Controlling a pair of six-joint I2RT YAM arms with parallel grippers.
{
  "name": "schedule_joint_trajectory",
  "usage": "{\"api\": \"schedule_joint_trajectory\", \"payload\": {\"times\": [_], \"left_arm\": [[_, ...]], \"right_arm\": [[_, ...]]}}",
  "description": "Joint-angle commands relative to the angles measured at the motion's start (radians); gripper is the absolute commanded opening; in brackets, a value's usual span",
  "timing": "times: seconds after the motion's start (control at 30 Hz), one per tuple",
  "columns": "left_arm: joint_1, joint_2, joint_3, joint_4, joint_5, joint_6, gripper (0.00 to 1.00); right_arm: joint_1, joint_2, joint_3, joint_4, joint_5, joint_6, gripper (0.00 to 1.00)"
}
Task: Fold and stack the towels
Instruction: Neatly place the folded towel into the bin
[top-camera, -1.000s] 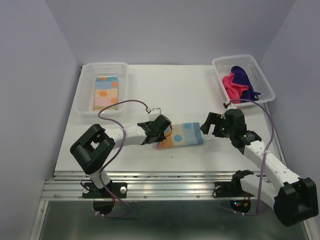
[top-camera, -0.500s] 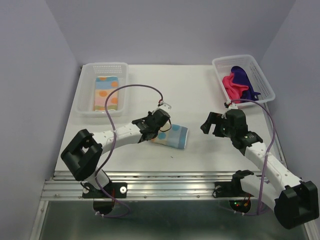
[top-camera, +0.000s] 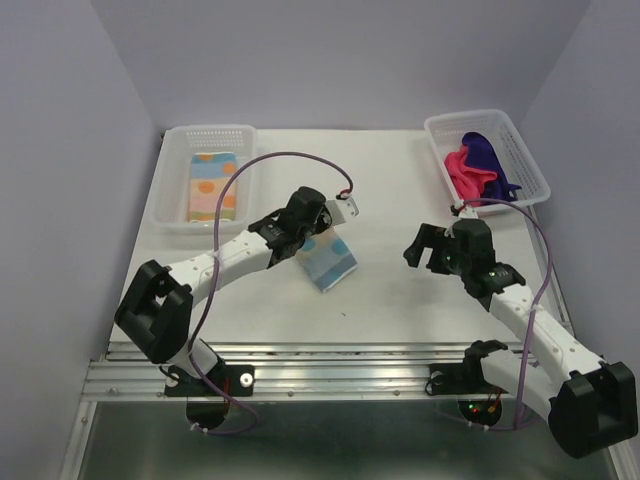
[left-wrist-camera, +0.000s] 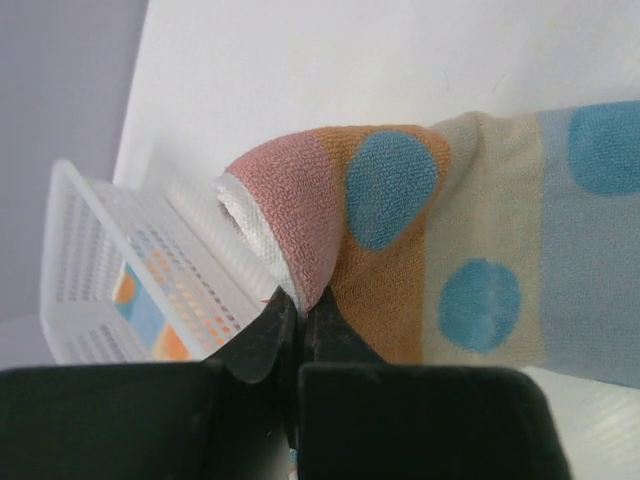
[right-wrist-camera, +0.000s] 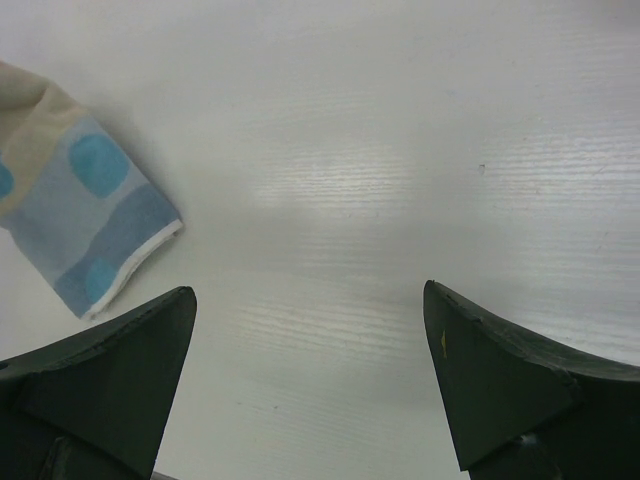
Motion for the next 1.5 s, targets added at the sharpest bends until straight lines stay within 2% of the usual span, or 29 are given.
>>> {"api": "schedule_joint_trajectory", "payload": {"times": [0.0, 0.03, 0.1, 0.23, 0.27, 0.47, 0.63, 0.77, 0.93, 1.07, 1.23, 1.37, 1.47], "left_arm": [[0.017, -0.035, 0.067, 0.107, 0.216, 0.286, 0.0], [0.023, -0.03, 0.085, 0.102, 0.315, 0.32, 0.0], [0.026, -0.003, 0.114, 0.047, 0.386, 0.401, 0.0], [0.029, 0.04, 0.227, -0.147, 0.433, 0.474, 0.0], [0.034, 0.042, 0.24, -0.239, 0.443, 0.486, 0.0], [0.138, -0.031, 0.248, -0.459, 0.537, 0.578, 0.0], [0.196, -0.122, 0.171, -0.504, 0.468, 0.661, 0.0], [0.319, -0.18, 0.148, -0.545, 0.466, 0.701, 0.0], [0.457, -0.279, 0.048, -0.478, 0.391, 0.8, 0.0], [0.558, -0.303, 0.082, -0.545, 0.429, 0.879, 0.0], [0.67, -0.271, 0.106, -0.496, 0.396, 0.977, 0.0], [0.738, -0.171, 0.238, -0.478, 0.391, 0.979, 0.0], [0.787, -0.127, 0.323, -0.469, 0.481, 0.98, 0.0]], "right_arm": [[0.005, -0.007, -0.011, -0.006, 0.117, 0.016, 1.0], [0.005, -0.005, -0.005, -0.015, 0.146, 0.022, 1.0], [0.003, -0.01, 0.006, -0.043, 0.167, 0.033, 1.0], [0.005, -0.053, -0.007, -0.046, 0.203, 0.047, 1.0], [0.005, -0.062, -0.01, -0.048, 0.21, 0.047, 1.0], [0.005, -0.102, -0.013, -0.052, 0.258, 0.062, 1.0], [0.005, -0.102, -0.007, -0.058, 0.298, 0.065, 1.0], [0.005, -0.099, -0.007, -0.071, 0.33, 0.078, 1.0], [0.005, -0.096, -0.004, -0.081, 0.384, 0.088, 1.0], [0.005, -0.102, 0.01, -0.089, 0.424, 0.09, 1.0], [0.005, -0.109, 0.027, -0.101, 0.459, 0.104, 1.0], [0.005, -0.111, 0.025, -0.083, 0.474, 0.122, 1.0], [0.005, -0.105, 0.029, -0.068, 0.49, 0.131, 1.0]]}}
